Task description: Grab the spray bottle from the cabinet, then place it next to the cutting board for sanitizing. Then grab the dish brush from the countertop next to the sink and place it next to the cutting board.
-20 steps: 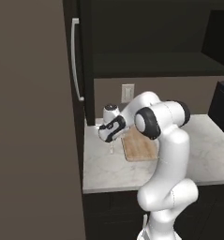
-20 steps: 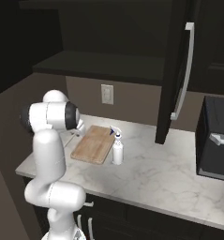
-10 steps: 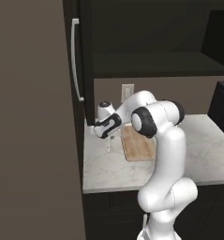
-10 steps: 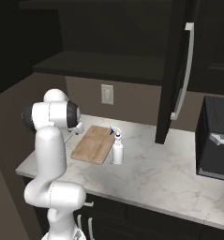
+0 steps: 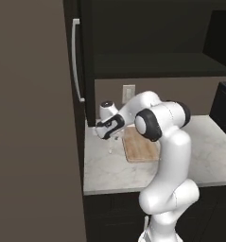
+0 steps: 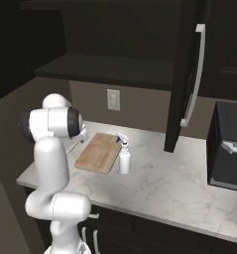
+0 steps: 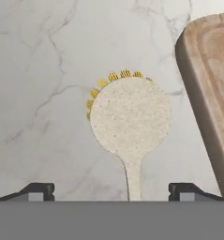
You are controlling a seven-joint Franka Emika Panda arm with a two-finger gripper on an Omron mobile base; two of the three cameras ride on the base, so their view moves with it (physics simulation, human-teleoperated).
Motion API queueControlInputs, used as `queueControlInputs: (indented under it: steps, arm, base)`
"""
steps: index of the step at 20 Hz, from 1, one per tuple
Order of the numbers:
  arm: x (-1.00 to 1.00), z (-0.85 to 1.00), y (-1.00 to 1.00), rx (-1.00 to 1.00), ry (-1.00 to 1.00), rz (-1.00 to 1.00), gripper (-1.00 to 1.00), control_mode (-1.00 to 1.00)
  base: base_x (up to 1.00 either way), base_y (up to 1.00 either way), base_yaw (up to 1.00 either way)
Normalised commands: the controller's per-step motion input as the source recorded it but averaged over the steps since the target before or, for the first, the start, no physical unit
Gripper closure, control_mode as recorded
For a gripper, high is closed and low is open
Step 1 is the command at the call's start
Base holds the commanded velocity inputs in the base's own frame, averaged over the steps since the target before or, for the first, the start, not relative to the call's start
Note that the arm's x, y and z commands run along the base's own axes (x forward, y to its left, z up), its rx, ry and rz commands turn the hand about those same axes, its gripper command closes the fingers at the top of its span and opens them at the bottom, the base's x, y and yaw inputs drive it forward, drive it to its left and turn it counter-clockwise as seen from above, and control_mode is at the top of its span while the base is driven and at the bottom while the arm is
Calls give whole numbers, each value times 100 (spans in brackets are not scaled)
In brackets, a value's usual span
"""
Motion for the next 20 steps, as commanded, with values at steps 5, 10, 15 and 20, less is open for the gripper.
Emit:
queueControlInputs:
  steps: [5,10,15,20]
  arm:
    - [-56,39,-34,0,-8,0,-100,-100]
    - [-61,38,-46,2,-12,0,-100,-100]
    - [-79,47,-40,5,-14,0,-100,-100]
    - [-85,71,-25,3,-4,0,-100,-100]
  base:
    - [0,0,0]
    - [0,0,0]
    - [0,0,0]
    - [0,0,0]
